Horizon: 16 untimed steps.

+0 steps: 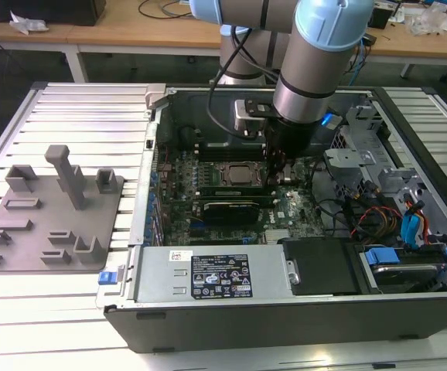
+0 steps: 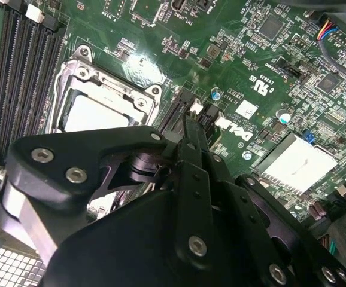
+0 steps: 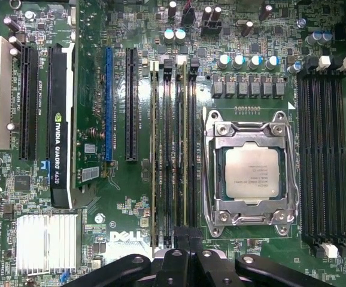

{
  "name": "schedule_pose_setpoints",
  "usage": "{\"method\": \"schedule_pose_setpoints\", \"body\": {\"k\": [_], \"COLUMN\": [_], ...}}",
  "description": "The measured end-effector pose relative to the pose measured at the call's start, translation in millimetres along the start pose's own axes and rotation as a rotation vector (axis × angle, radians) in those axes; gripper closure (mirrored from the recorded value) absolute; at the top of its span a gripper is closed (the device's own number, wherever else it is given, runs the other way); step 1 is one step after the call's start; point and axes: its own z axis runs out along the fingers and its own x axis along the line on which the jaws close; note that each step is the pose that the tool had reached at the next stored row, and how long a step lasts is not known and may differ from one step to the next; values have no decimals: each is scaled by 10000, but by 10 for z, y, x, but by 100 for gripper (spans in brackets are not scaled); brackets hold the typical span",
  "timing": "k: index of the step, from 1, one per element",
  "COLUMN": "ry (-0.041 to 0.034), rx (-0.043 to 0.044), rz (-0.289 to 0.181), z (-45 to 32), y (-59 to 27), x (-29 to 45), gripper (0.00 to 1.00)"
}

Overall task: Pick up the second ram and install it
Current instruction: 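Press down the second ram until it locks into place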

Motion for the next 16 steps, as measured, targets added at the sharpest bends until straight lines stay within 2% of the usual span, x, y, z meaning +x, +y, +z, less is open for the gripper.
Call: {"method": "schedule_pose_setpoints", "body": {"k": [2,5,8,16], "ry": [-23,-2,-2,-2], "rx": [5,0,0,1], "rz": [0,1,0,0], "z": [-22,-109,-151,-167], "y": [1,7,10,14], "x": [-4,-5,-6,-7], "gripper": [92,92,92,92]}}
